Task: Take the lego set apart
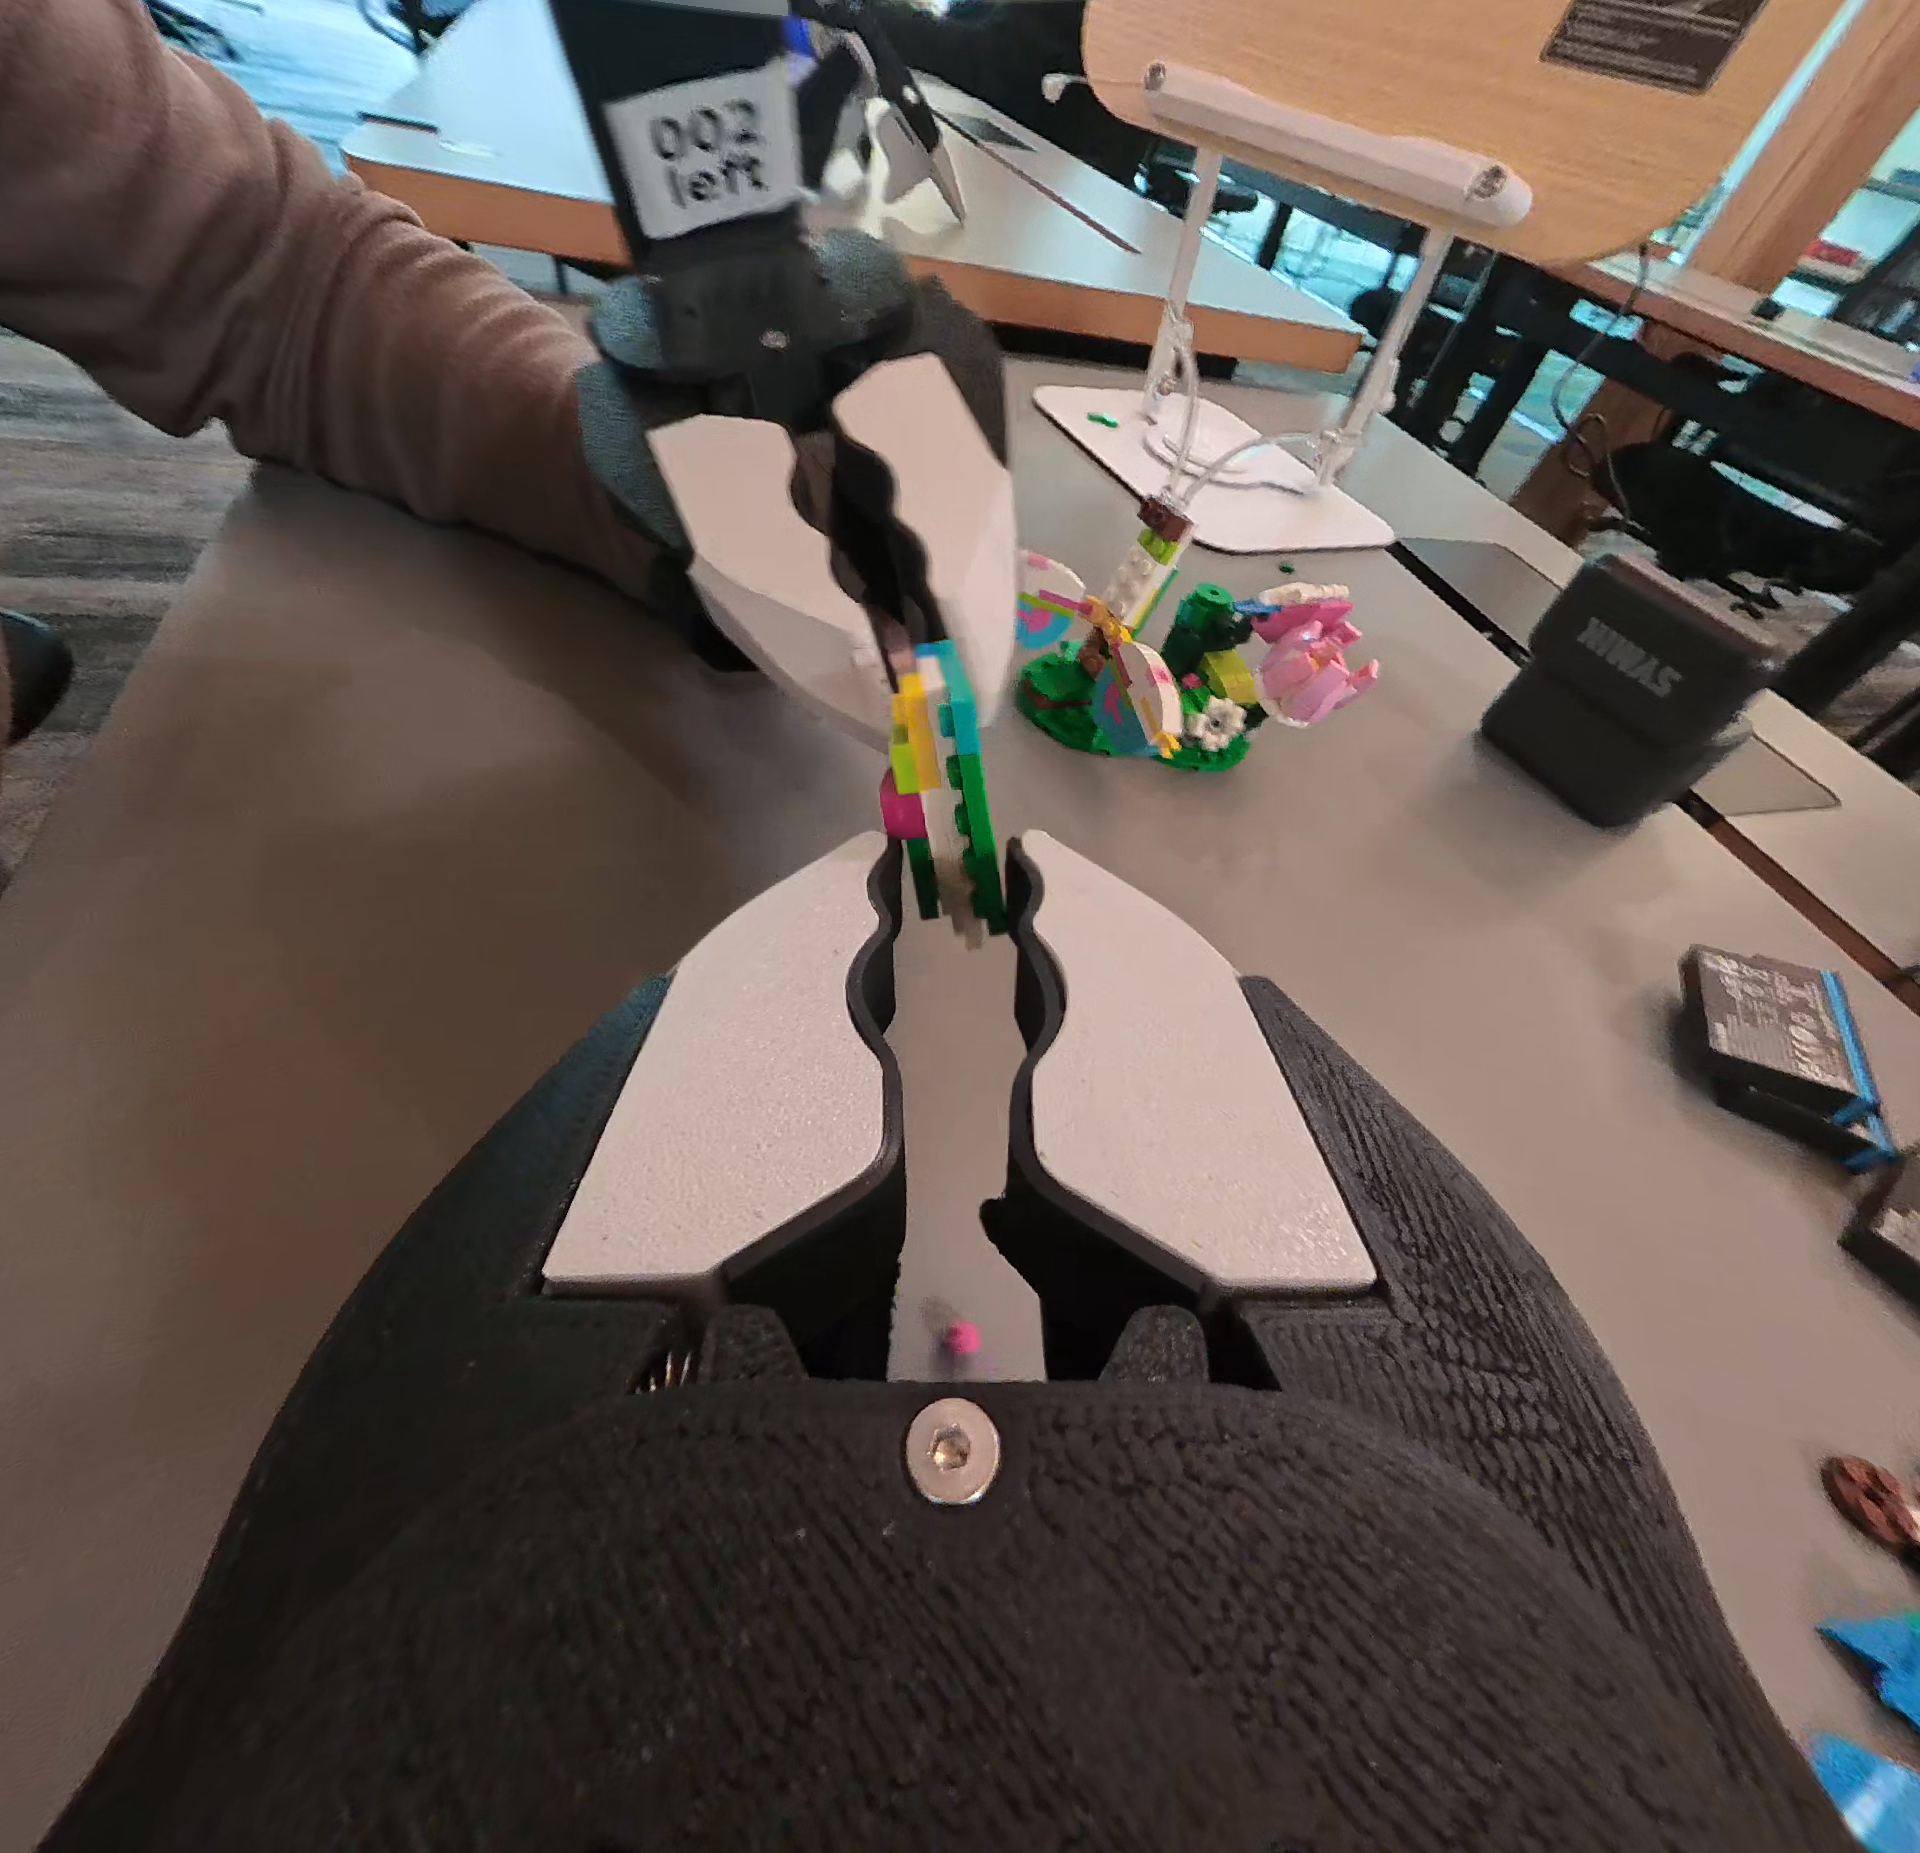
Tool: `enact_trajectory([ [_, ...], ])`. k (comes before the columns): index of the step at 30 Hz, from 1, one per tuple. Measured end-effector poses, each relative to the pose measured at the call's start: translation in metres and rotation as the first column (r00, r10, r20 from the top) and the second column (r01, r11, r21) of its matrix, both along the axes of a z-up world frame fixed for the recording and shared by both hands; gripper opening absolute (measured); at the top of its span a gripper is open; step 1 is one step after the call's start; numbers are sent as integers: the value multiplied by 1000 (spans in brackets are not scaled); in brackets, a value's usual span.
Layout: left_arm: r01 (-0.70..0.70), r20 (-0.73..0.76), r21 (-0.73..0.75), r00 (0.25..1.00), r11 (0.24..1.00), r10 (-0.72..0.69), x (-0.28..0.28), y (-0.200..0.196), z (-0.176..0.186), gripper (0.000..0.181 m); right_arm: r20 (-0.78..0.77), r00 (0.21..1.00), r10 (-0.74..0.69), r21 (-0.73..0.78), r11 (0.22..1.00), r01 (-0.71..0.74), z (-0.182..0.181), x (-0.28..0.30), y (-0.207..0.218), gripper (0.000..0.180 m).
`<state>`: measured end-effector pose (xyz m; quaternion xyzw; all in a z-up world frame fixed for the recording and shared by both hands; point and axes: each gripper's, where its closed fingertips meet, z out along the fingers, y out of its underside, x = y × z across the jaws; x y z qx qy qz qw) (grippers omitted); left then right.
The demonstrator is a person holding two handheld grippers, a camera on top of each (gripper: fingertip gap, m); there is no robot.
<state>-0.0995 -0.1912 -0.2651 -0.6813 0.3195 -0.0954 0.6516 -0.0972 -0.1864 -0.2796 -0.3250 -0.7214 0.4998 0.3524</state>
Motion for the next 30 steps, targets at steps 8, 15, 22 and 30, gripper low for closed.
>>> enact_trajectory([
  [8, -103, -565, 253, 791, 962, 233, -7, 8, -24, 4, -56, 994, -93, 288, 952, 105, -12, -1, 18, 29],
  [15, -90, -663, 302, 696, 949, 277, -12, 10, -32, 4, -57, 993, -105, 359, 926, 119, -19, 1, 24, 29],
  [22, -94, -691, 273, 673, 958, 263, -17, 12, -40, 4, -130, 989, -69, 465, 877, 122, -19, 0, 17, 28],
  [30, -86, -673, 220, 708, 972, 215, -14, 11, -43, 3, -117, 992, -48, 472, 876, 99, -23, 1, 14, 18],
])
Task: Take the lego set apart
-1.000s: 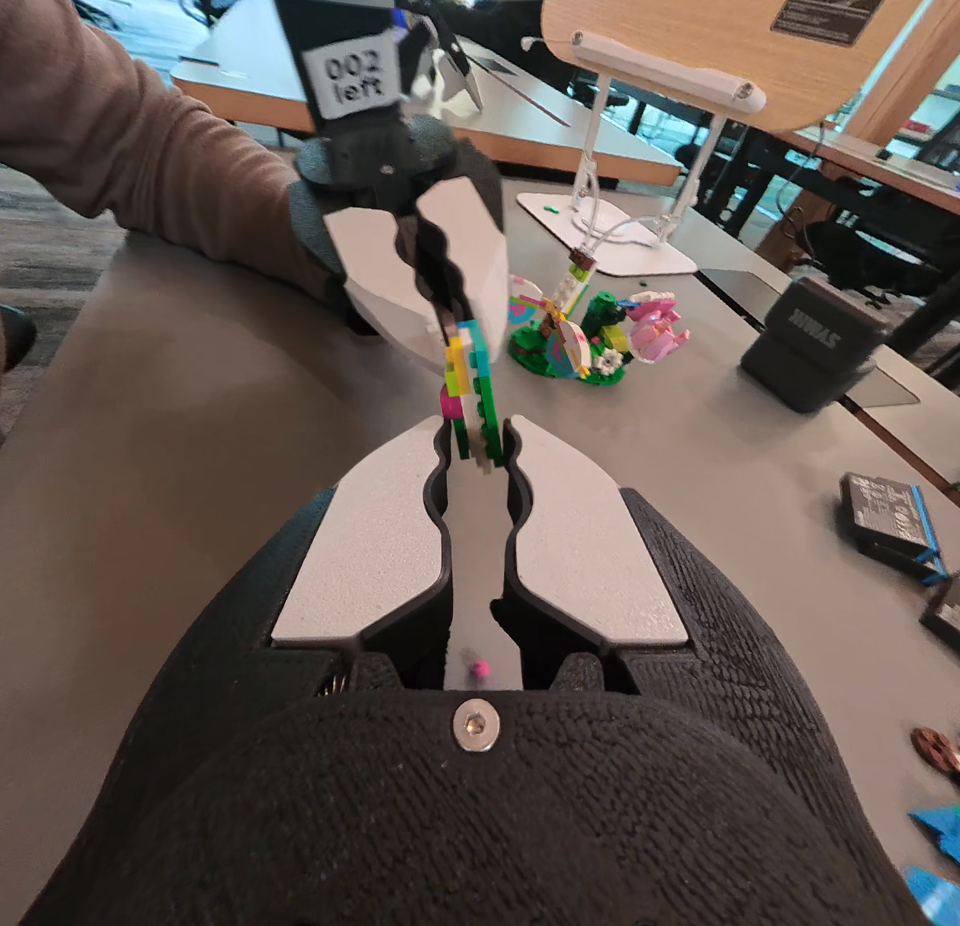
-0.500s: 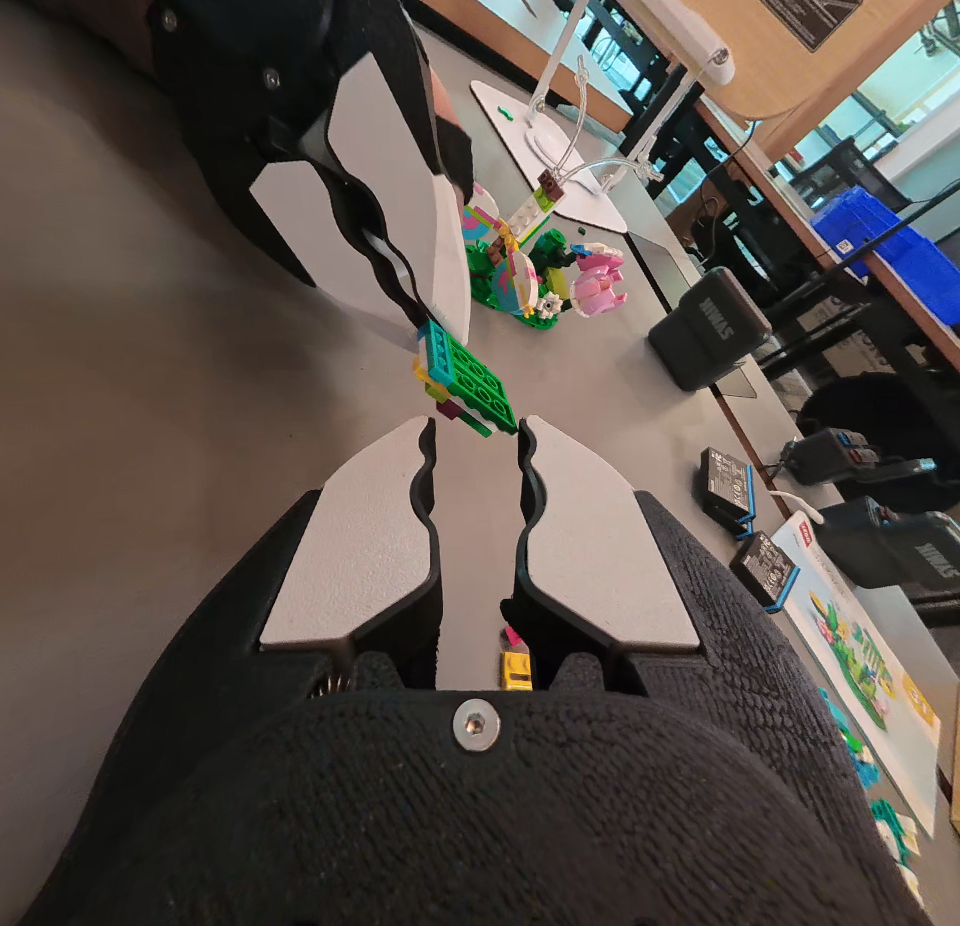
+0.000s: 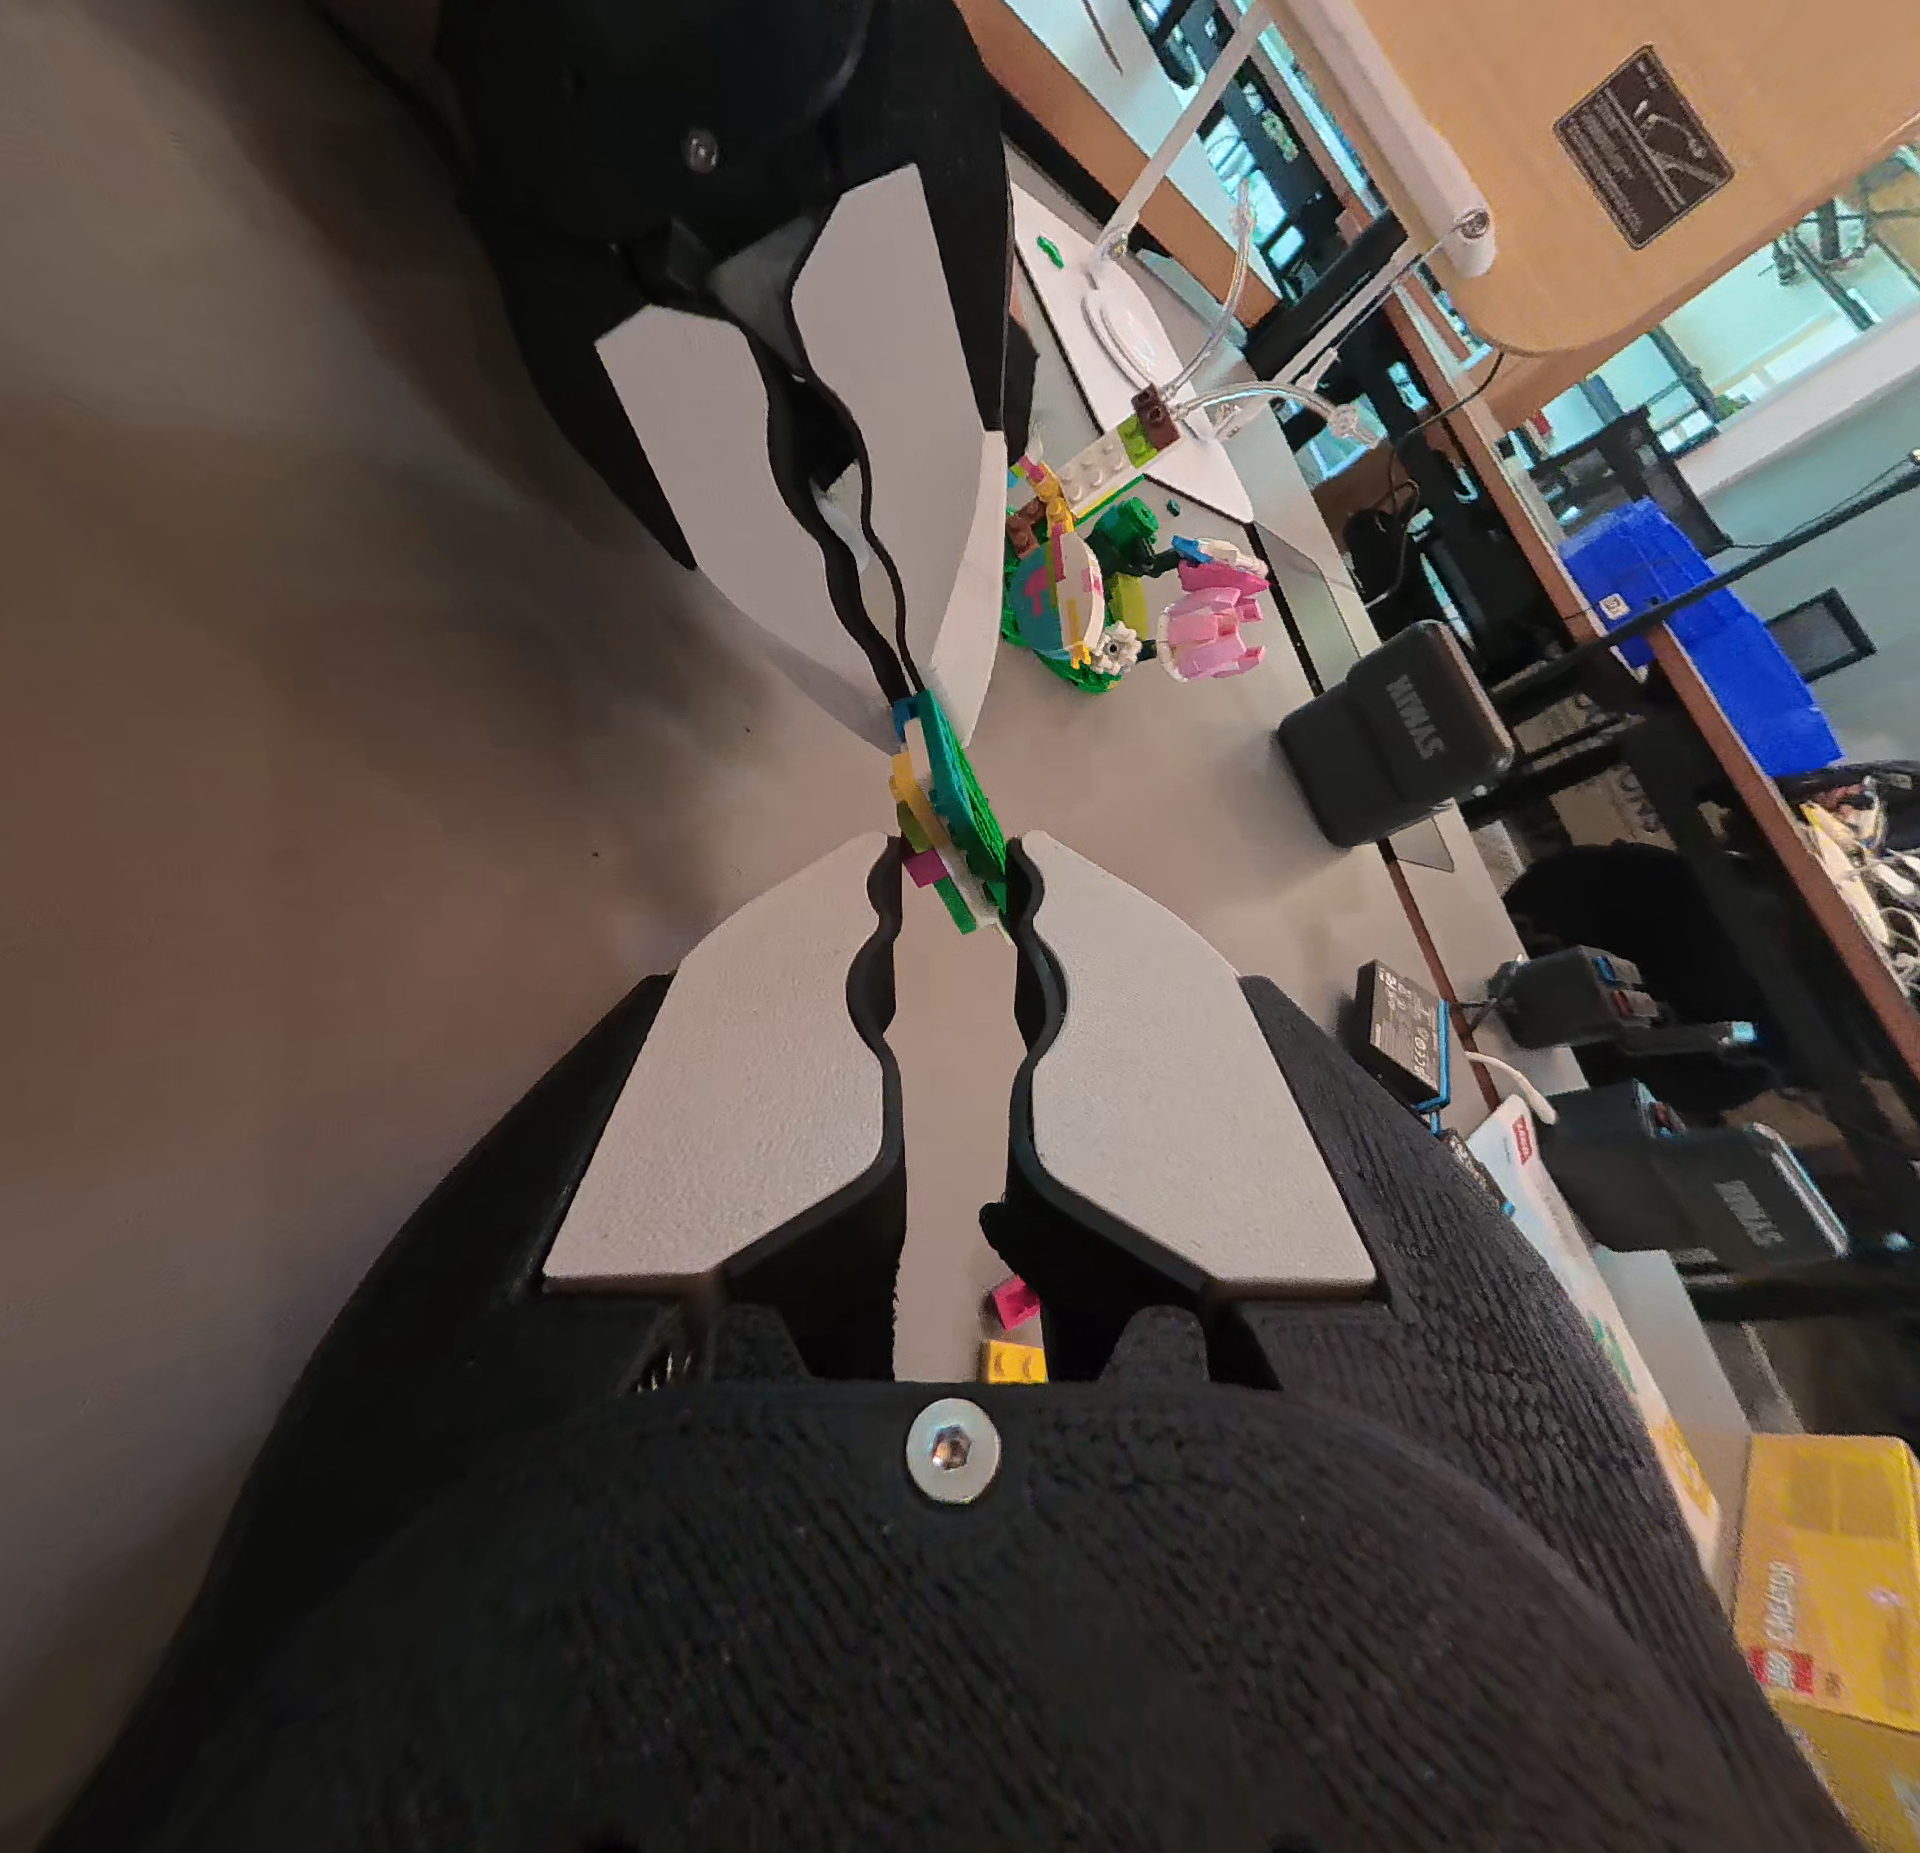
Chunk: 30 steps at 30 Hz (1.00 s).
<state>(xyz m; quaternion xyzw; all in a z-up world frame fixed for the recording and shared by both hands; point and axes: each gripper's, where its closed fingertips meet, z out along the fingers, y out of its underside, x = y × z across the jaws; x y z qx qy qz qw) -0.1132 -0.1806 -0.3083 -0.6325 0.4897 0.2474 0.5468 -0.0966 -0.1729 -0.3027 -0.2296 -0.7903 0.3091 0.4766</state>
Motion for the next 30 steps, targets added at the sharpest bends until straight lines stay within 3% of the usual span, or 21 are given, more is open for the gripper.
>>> enact_trajectory([
  [6, 19, -1, -111, 1000, 994, -19, -1, -3, -11, 3, 11, 998, 68, -103, 993, -66, 7, 7, -9, 11],
  [12, 104, 123, -234, 989, 967, -76, 6, -11, -13, 3, 58, 991, 117, -147, 983, -108, 1, 9, -18, 4],
  [19, 137, 109, -271, 988, 953, -111, 11, -18, -14, 3, 79, 982, 170, -222, 964, -149, 1, 12, -24, 4],
  [30, 61, 95, -237, 995, 970, -39, -2, -11, -12, 2, 99, 994, 45, -335, 942, -9, 6, -4, -12, 4],
])
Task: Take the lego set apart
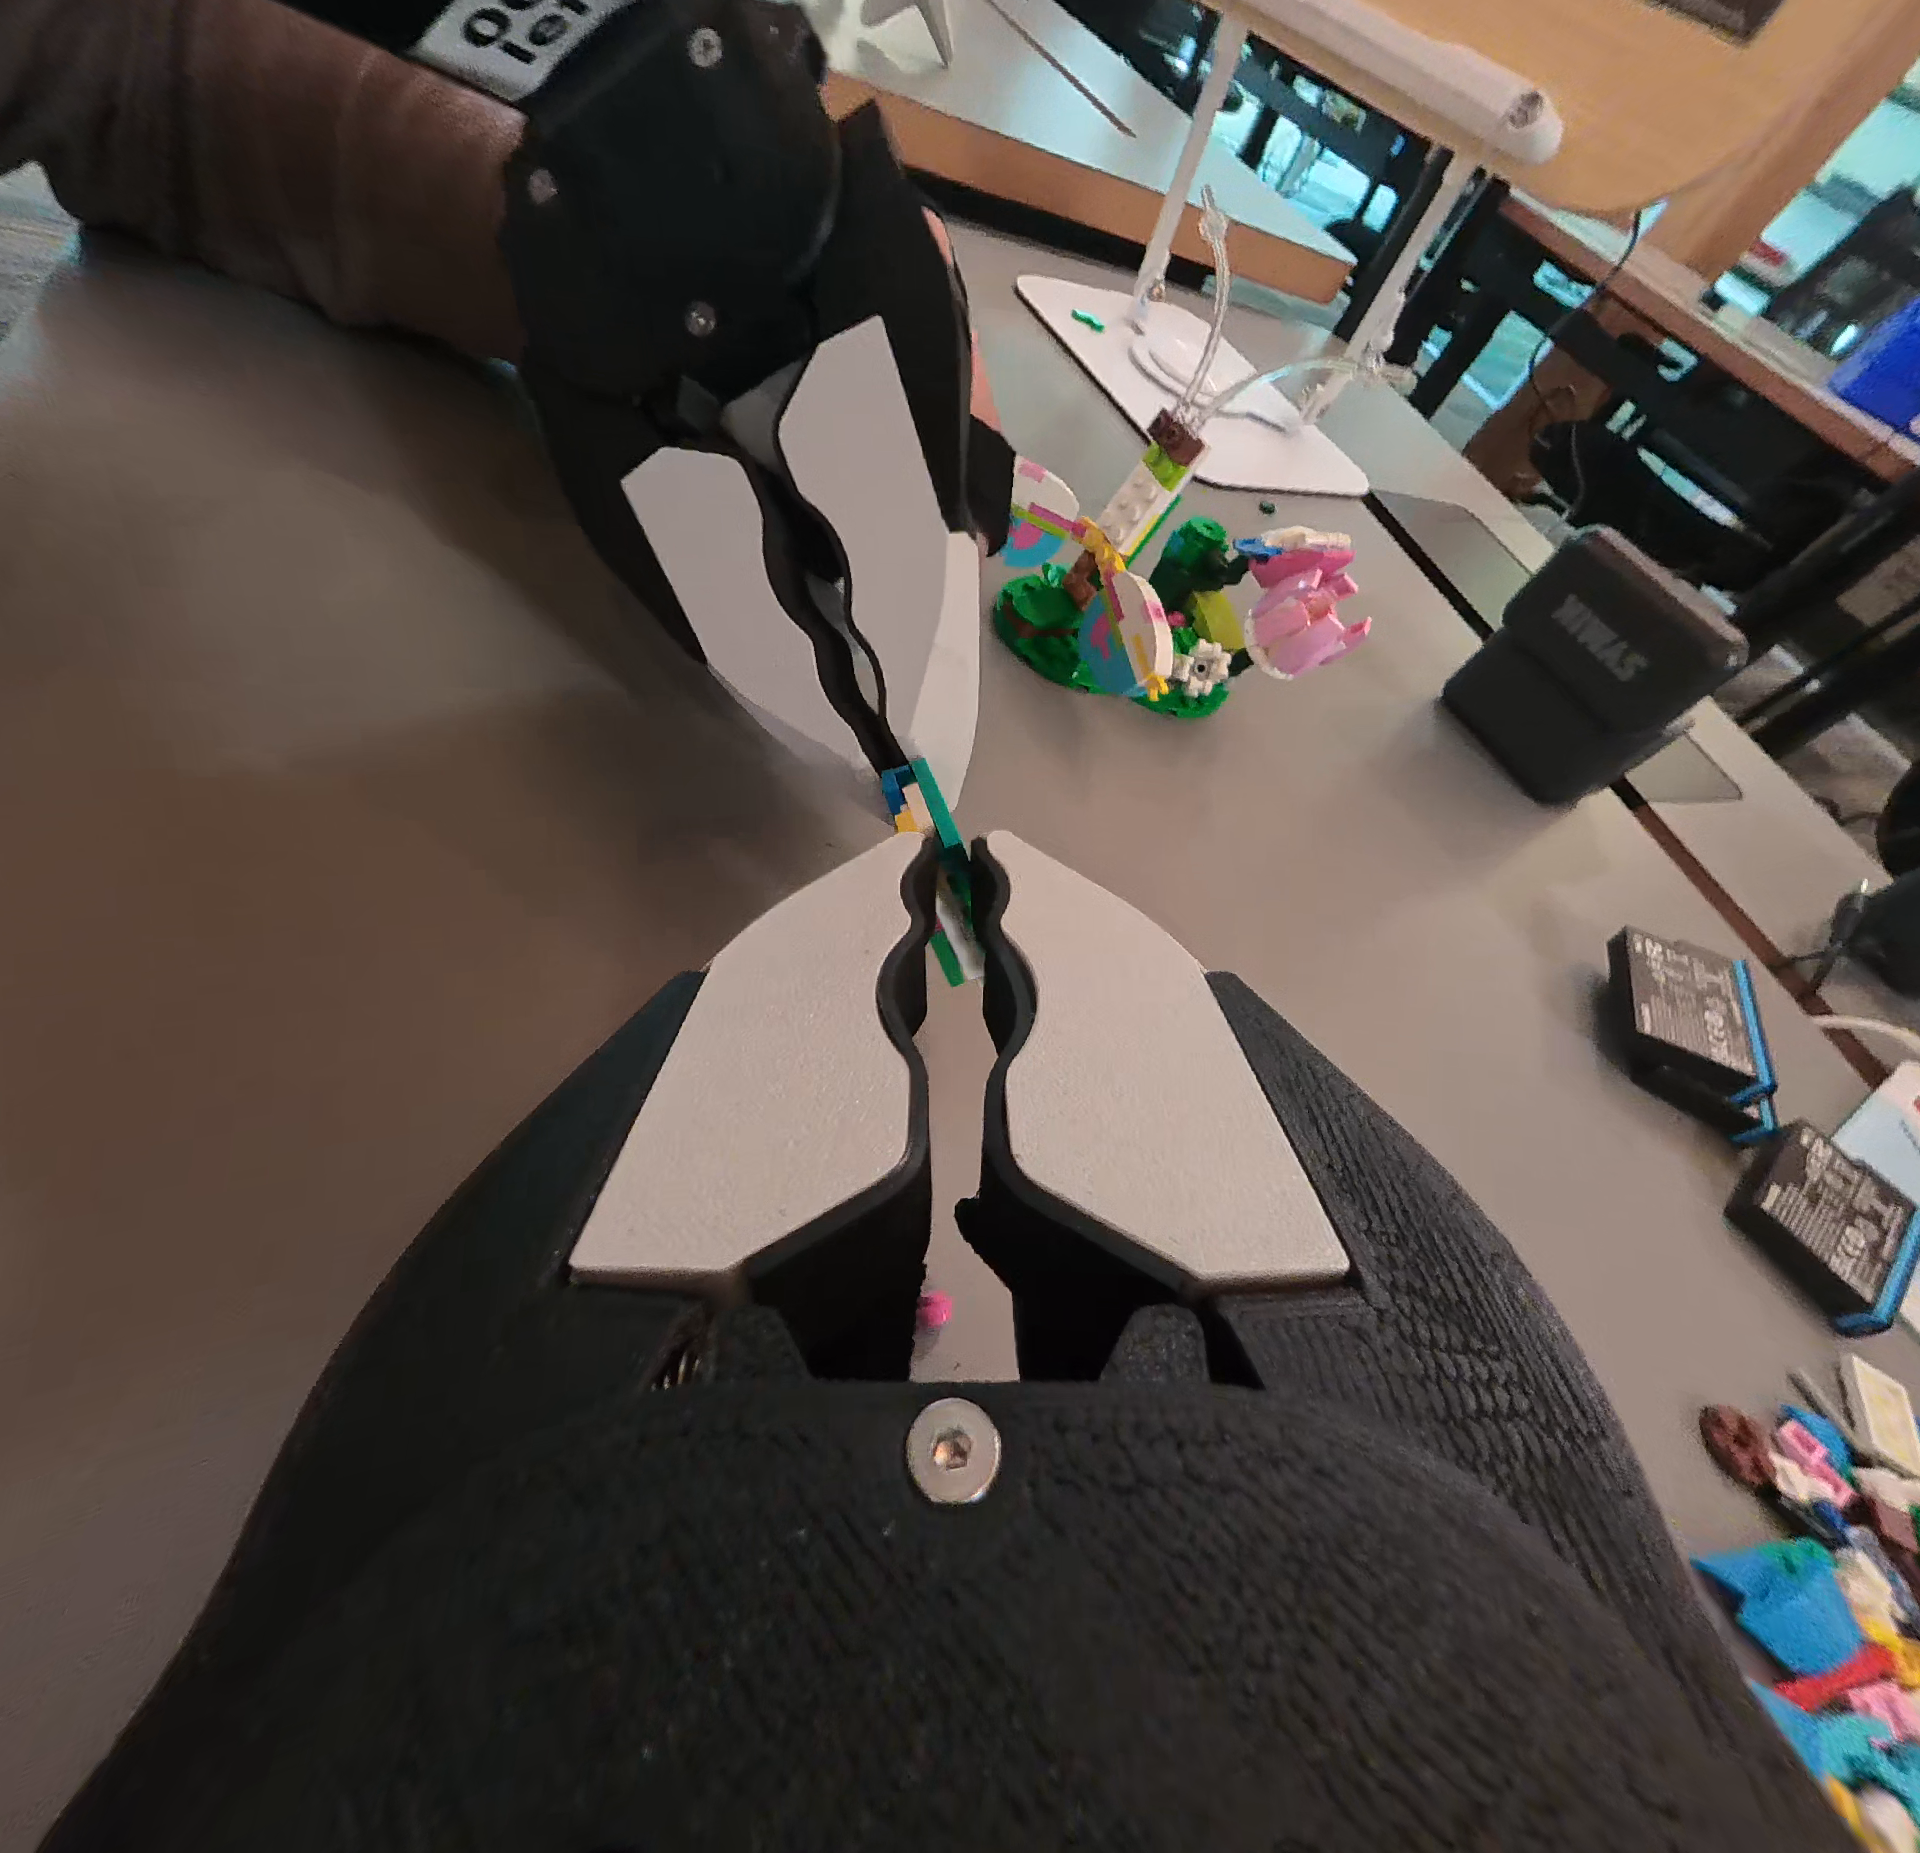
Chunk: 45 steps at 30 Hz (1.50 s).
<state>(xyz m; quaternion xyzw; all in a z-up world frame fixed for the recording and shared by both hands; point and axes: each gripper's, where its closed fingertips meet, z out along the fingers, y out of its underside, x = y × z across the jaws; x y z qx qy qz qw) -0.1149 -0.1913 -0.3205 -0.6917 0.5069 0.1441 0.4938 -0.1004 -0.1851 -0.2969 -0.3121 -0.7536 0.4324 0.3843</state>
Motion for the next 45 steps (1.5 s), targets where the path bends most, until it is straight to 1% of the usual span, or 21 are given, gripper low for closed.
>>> enact_trajectory([
  [6, -51, -64, 11, 997, 999, 51, -12, 5, -4, 2, 60, 993, -106, -47, 993, 109, -7, -10, 9, 4],
  [12, -70, -122, 34, 990, 997, 74, -18, 6, -6, 2, 95, 981, -171, -84, 980, 179, -10, -16, 13, 5],
  [16, -73, -149, 24, 986, 997, 76, -21, 6, -9, 2, 129, 972, -198, -111, 971, 212, -15, -19, 14, 5],
  [18, -69, -139, 6, 988, 998, 69, -22, 5, -11, 2, 135, 972, -191, -105, 973, 206, -17, -19, 14, 5],
  [24, -40, -38, -74, 999, 996, 37, -18, 1, -13, 2, 145, 979, -141, -77, 985, 153, -21, -15, 10, 5],
  [27, -35, -11, -103, 999, 994, 34, -16, 0, -15, 2, 136, 984, -117, -37, 992, 123, -22, -13, 7, 5],
  [29, -41, -6, -117, 999, 992, 40, -14, 0, -15, 2, 101, 991, -93, 13, 996, 92, -21, -11, 5, 5],
  [30, -49, -17, -119, 999, 992, 47, -14, 0, -15, 3, 79, 993, -86, 40, 996, 83, -20, -10, 4, 6],
  [32, -68, -60, -123, 996, 990, 61, -16, 1, -18, 3, 40, 998, -50, 66, 997, 48, -15, -8, -3, 21],
  [33, -69, -67, -125, 996, 990, 61, -16, 1, -20, 3, 42, 998, -37, 71, 997, 34, -14, -7, -7, 25],
  [38, -39, -53, -129, 998, 991, 33, -9, -1, -18, 2, 65, 997, -40, 194, 981, 27, -28, -9, -11, 24],
  [40, -16, -53, -125, 999, 992, 9, -4, -3, -17, 2, 62, 997, -41, 211, 977, 27, -30, -10, -11, 14],
  [42, -5, -61, -116, 998, 993, -2, -3, -4, -16, 2, 53, 998, -29, 208, 978, 17, -29, -10, -12, 11],
  [43, -5, -56, -106, 998, 994, -1, -3, -4, -14, 2, 52, 998, -33, 184, 983, 23, -27, -10, -12, 11],
  [45, -8, -21, -61, 1000, 998, 7, -5, -2, -5, 2, 50, 997, -55, 60, 997, 52, -19, -12, -10, 11],
])
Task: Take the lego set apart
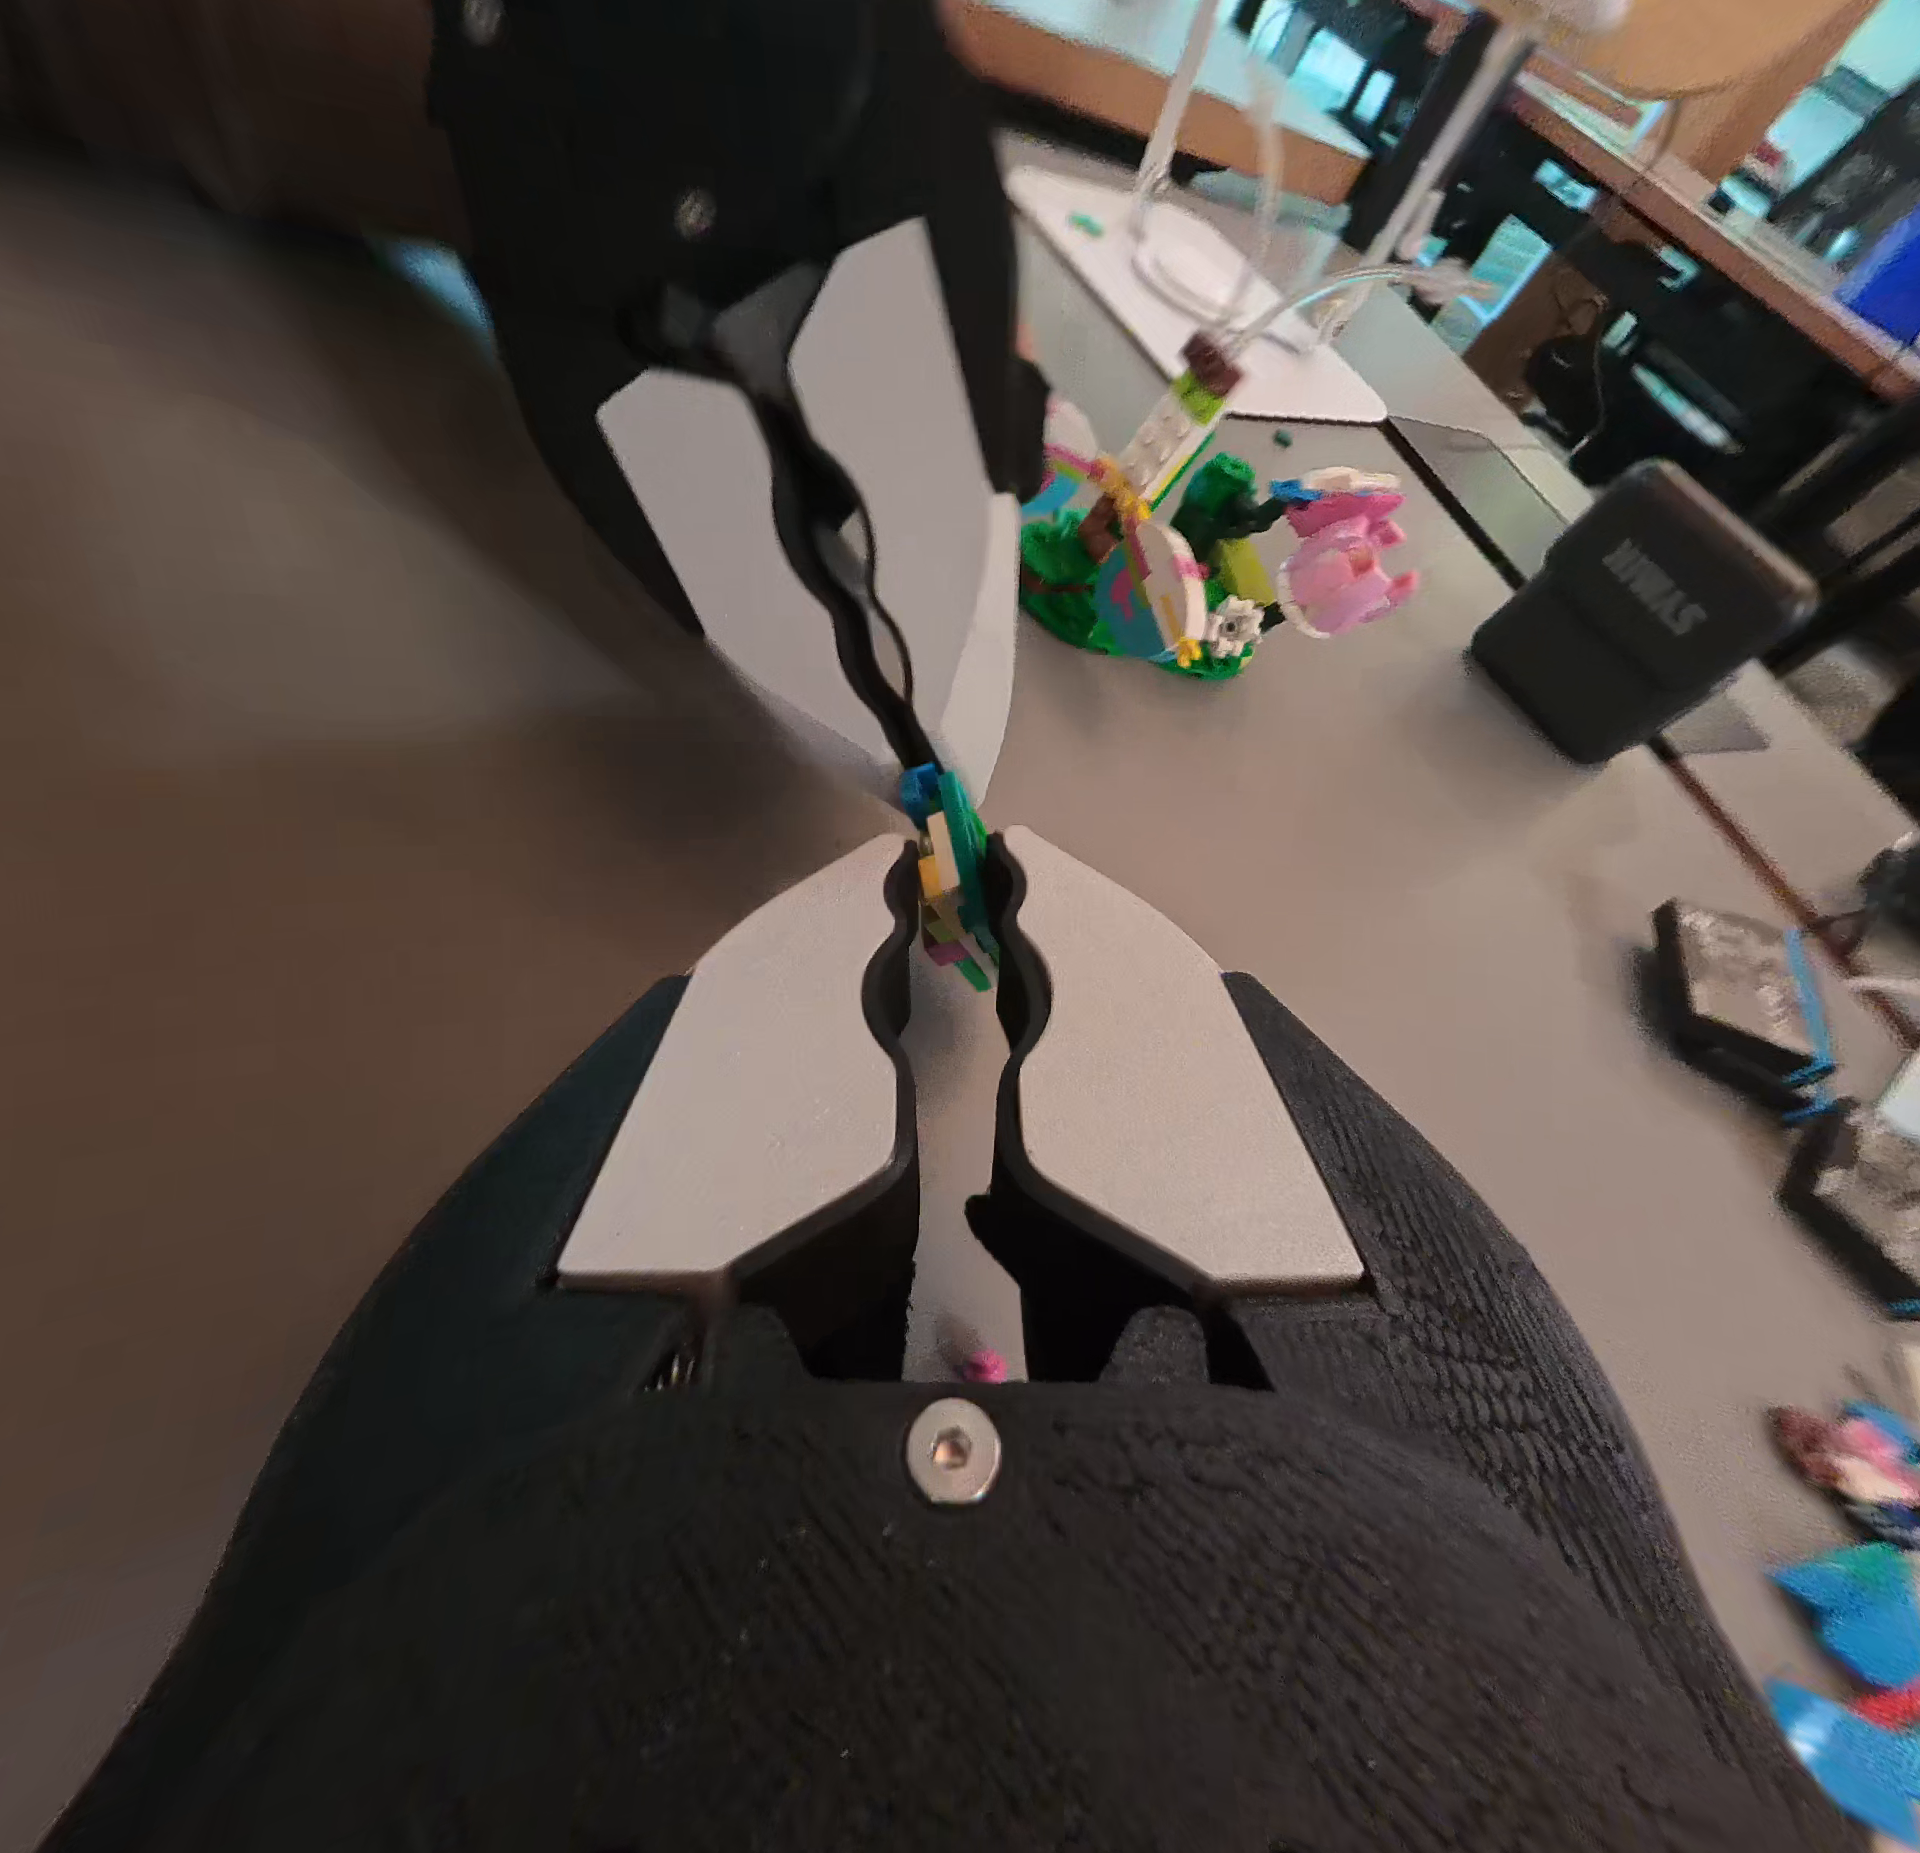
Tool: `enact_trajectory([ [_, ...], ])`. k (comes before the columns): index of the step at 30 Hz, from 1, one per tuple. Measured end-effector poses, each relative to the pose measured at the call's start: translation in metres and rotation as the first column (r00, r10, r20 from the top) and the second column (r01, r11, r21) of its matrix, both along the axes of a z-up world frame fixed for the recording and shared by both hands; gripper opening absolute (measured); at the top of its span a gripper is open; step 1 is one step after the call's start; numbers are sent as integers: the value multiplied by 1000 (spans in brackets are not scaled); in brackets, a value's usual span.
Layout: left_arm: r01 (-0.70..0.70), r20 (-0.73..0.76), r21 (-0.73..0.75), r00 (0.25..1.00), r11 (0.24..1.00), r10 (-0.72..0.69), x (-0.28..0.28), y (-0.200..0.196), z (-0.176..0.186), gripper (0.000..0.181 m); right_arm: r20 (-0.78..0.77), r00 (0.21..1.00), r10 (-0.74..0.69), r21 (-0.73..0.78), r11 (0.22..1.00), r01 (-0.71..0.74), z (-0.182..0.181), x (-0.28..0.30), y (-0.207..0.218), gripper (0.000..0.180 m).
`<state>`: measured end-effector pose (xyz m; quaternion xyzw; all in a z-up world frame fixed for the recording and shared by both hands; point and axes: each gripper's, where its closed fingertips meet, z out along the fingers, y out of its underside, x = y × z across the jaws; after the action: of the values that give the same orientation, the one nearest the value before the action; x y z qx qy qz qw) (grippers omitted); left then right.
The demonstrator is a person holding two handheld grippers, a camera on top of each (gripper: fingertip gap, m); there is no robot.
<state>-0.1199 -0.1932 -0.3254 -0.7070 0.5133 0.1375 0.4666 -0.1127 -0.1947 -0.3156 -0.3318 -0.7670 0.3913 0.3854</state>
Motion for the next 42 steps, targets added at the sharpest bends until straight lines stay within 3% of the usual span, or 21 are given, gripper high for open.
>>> enact_trajectory([
  [4, -20, 91, 83, 996, 996, 12, -3, 5, 16, 2, 14, 999, -39, -268, 963, 41, 15, -4, 6, 10],
  [9, -34, 269, 63, 963, 997, 16, -4, 6, 24, 2, -6, 999, -53, -364, 930, 47, 23, -4, 8, 10],
  [12, -3, 479, -1, 878, 1000, 3, -1, 2, 35, 2, -23, 1000, -11, -449, 894, 0, 32, -1, 6, 11],
  [16, 56, 707, -83, 707, 995, 19, -4, -3, 49, 1, -58, 998, -28, -587, 809, -11, 51, 4, 22, 10],
  [19, 47, 774, -108, 631, 993, 54, -8, 0, 57, 1, -65, 997, -35, -656, 754, -17, 59, 7, 32, 10],
  [22, 8, 757, -154, 644, 988, 113, -9, 4, 52, 1, -25, 999, -33, -633, 774, 10, 53, 6, 30, 10],
  [29, 1, 729, -106, 680, 994, 77, -3, 4, 54, 2, 191, 981, 11, -499, 862, 88, 16, 0, 3, 14],
  [31, -17, 710, -93, 700, 996, 78, -3, 5, 54, 2, 151, 988, -43, -410, 906, 102, 15, -4, 5, 29],
  [33, -24, 675, -87, 734, 996, 77, -2, 6, 50, 2, 45, 997, -61, -366, 928, 73, 28, -4, 5, 30],
  [36, -9, 613, -76, 788, 997, 54, 6, 4, 44, 2, -103, 995, -16, -351, 936, -22, 51, 2, -5, 15],
  [42, 35, 549, -72, 836, 997, 10, 21, -1, 38, 2, -133, 991, 21, -311, 948, -62, 53, 7, -10, 4],
])
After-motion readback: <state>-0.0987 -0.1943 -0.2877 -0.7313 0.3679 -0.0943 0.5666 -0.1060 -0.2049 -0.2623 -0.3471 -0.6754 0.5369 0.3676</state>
